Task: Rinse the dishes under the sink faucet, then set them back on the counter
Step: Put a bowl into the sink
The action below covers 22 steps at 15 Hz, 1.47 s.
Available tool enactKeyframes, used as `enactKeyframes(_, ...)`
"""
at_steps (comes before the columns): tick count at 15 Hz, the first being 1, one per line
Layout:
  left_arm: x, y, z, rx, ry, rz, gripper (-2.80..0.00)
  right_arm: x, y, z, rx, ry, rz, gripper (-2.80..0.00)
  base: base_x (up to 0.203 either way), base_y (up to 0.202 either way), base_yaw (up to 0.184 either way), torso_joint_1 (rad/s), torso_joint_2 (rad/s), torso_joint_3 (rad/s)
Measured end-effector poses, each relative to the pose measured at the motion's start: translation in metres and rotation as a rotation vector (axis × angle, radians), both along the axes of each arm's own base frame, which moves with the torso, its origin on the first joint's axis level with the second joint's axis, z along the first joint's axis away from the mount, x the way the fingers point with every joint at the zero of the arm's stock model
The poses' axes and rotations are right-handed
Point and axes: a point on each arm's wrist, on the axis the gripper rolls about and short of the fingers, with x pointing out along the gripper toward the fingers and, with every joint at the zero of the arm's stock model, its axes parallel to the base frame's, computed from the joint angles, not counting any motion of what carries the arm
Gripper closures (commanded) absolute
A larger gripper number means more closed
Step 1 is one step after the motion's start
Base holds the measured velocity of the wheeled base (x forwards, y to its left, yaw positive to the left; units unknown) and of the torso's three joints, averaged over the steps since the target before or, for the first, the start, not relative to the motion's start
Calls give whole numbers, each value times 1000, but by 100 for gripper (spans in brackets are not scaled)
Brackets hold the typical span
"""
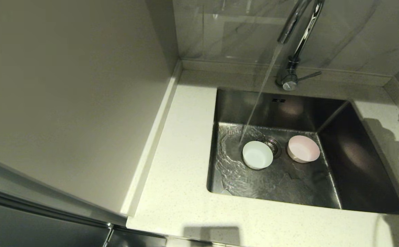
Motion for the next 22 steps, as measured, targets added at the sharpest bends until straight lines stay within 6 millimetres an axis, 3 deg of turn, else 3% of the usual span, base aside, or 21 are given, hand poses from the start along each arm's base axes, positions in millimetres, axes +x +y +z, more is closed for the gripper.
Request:
enactKeyframes(4, 0, 0, 0, 0, 0, 0, 0, -18, -22, 11, -8, -45, -84, -280, 0, 0, 0, 0, 0, 0)
enactKeyframes(7, 0, 0, 0, 0, 1, 0, 0, -21, -37, 12, -19, -51, -137, -280, 0, 0, 0, 0, 0, 0)
enactKeyframes(10, 0, 0, 0, 0, 0, 0, 0, -25, -48, -7, 1, 20, -192, -280, 0, 0, 0, 0, 0, 0)
enactKeyframes(14, 0, 0, 0, 0, 0, 0, 0, -49, -33, -42, 83, 166, -202, -280, 0, 0, 0, 0, 0, 0)
enactKeyframes(18, 0, 0, 0, 0, 0, 0, 0, -69, -10, -51, 256, 265, -268, -280, 0, 0, 0, 0, 0, 0)
enactKeyframes(22, 0, 0, 0, 0, 0, 0, 0, -68, -2, -64, 324, 313, -241, -280, 0, 0, 0, 0, 0, 0)
